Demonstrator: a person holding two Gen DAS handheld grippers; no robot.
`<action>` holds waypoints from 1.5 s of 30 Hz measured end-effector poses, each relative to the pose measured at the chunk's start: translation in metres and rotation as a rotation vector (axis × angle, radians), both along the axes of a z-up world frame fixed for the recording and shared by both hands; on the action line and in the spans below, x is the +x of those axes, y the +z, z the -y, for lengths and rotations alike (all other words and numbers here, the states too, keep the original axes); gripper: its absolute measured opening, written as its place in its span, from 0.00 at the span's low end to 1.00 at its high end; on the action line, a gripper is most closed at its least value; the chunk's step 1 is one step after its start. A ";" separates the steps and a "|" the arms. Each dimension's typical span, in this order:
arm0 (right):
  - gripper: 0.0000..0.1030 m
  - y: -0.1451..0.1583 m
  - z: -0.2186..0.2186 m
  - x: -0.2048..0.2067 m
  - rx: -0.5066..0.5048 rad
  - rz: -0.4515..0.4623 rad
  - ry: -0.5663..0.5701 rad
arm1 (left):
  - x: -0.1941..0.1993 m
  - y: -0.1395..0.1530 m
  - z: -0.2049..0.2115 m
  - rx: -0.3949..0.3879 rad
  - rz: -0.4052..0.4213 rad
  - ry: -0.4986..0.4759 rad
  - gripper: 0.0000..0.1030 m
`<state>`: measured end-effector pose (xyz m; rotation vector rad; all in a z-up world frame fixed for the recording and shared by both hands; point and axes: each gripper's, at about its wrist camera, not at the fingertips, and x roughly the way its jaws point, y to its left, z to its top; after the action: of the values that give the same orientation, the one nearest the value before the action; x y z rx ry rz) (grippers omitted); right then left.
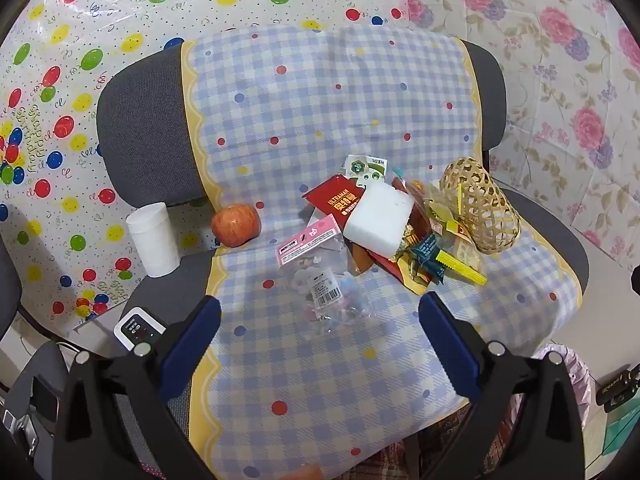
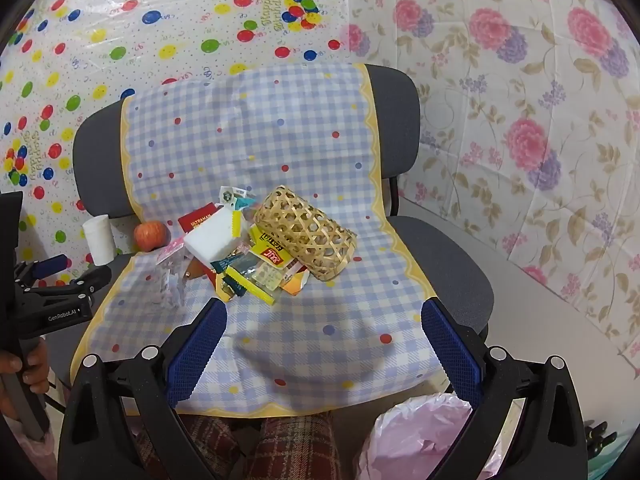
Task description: Collect trash
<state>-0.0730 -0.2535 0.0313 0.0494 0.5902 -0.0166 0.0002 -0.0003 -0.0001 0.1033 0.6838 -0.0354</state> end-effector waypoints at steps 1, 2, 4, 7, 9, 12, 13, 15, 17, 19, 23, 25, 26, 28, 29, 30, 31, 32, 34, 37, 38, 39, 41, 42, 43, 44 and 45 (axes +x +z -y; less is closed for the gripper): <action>0.94 0.000 0.000 0.000 -0.001 -0.004 0.001 | 0.000 0.000 0.000 -0.001 0.002 0.002 0.93; 0.94 0.000 0.000 0.000 -0.001 -0.005 0.000 | 0.000 0.000 0.000 -0.001 0.002 0.001 0.93; 0.94 0.000 0.001 0.000 -0.002 -0.004 -0.001 | 0.000 0.000 0.000 -0.003 0.001 0.001 0.93; 0.94 0.000 0.001 0.000 -0.002 -0.005 0.000 | 0.000 0.000 0.000 -0.002 0.001 0.001 0.93; 0.94 -0.001 0.001 0.000 -0.003 -0.007 0.001 | 0.000 0.000 0.000 -0.003 0.000 0.002 0.93; 0.94 -0.002 0.002 0.000 -0.003 -0.010 -0.001 | 0.000 0.000 0.000 -0.002 -0.001 0.001 0.93; 0.94 -0.002 0.002 0.000 -0.002 -0.011 -0.001 | 0.000 0.000 0.000 -0.003 -0.001 0.000 0.93; 0.94 -0.003 0.002 0.000 -0.001 -0.011 -0.004 | 0.000 0.000 0.000 -0.003 -0.002 0.001 0.93; 0.94 -0.002 0.002 0.000 -0.002 -0.009 -0.003 | 0.000 0.000 0.000 -0.004 -0.002 0.001 0.93; 0.94 -0.002 0.003 0.000 -0.001 -0.008 -0.002 | 0.000 0.000 0.000 -0.003 -0.002 0.002 0.93; 0.94 -0.003 0.003 0.000 -0.001 -0.009 -0.002 | 0.000 0.000 0.000 -0.003 -0.003 0.001 0.93; 0.94 -0.003 0.003 0.000 -0.001 -0.009 -0.003 | 0.000 0.000 0.000 -0.003 -0.003 0.000 0.93; 0.94 -0.003 0.003 0.000 -0.001 -0.009 -0.002 | 0.000 0.000 0.000 -0.003 -0.003 0.000 0.93; 0.94 -0.003 0.003 0.000 -0.001 -0.011 -0.003 | 0.000 0.000 0.000 -0.003 -0.004 0.001 0.93; 0.94 -0.003 0.004 0.000 0.000 -0.009 -0.002 | 0.000 0.000 -0.001 -0.004 -0.004 0.001 0.93; 0.94 -0.003 0.004 0.000 0.000 -0.009 -0.003 | 0.000 0.000 0.000 -0.004 -0.004 0.001 0.93; 0.94 -0.004 0.004 0.000 -0.001 -0.009 -0.003 | 0.000 0.000 0.000 -0.003 -0.004 0.001 0.93; 0.94 -0.004 0.004 0.000 0.000 -0.009 -0.003 | 0.000 0.000 0.000 -0.003 -0.003 0.001 0.93; 0.94 -0.004 0.004 0.000 0.001 -0.010 -0.002 | 0.000 0.000 0.000 -0.003 -0.005 0.001 0.93; 0.94 -0.005 0.005 0.000 0.001 -0.011 -0.003 | 0.000 0.000 0.000 -0.003 -0.005 0.000 0.93; 0.94 -0.005 0.005 0.000 0.001 -0.010 -0.003 | 0.000 0.000 0.000 -0.003 -0.005 0.000 0.93; 0.94 -0.005 0.005 0.000 0.001 -0.011 -0.003 | 0.000 0.000 0.000 -0.003 -0.005 0.000 0.93; 0.94 -0.005 0.005 0.000 0.001 -0.010 -0.003 | 0.000 0.000 -0.001 -0.004 -0.005 0.000 0.93; 0.94 -0.006 0.005 0.000 0.001 -0.011 -0.003 | 0.000 0.000 0.000 -0.003 -0.005 0.000 0.93; 0.94 -0.006 0.005 0.000 0.001 -0.011 -0.003 | 0.000 0.000 -0.001 -0.002 -0.005 0.001 0.93; 0.94 -0.006 0.006 0.000 0.002 -0.010 -0.003 | 0.000 0.000 -0.001 -0.003 -0.005 0.001 0.93; 0.94 -0.006 0.006 0.000 0.002 -0.011 -0.002 | 0.000 0.000 0.000 -0.003 -0.006 0.001 0.93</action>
<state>-0.0729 -0.2591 0.0255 0.0518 0.6013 -0.0188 0.0005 0.0001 -0.0004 0.1002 0.6898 -0.0358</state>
